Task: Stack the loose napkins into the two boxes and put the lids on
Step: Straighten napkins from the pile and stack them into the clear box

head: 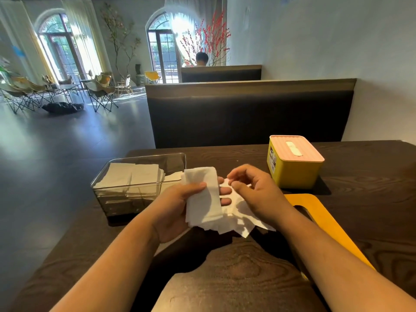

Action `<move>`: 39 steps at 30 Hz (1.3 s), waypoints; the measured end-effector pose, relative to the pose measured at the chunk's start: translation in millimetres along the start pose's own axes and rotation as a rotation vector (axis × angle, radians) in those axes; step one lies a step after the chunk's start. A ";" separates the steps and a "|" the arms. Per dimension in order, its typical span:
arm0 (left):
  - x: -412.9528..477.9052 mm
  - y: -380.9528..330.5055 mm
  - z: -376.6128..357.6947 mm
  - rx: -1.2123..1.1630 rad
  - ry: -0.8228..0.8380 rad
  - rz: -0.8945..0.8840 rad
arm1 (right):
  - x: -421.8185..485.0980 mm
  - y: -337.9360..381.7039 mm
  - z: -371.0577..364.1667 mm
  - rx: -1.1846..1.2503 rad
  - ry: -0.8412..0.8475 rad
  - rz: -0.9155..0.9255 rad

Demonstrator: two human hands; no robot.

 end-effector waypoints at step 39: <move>-60.0 37.1 93.6 -0.167 -0.181 0.130 | 14.4 26.4 -101.4 -0.943 0.605 -0.138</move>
Point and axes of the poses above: each hand's wrist, its own x-axis towards the middle knuckle, its own z-axis out of the back of the hand, y = z × x, the point moved 4 cm from there along x, towards the middle knuckle, and after that the axes turned 10 degrees about x, right-handed, at the moved point
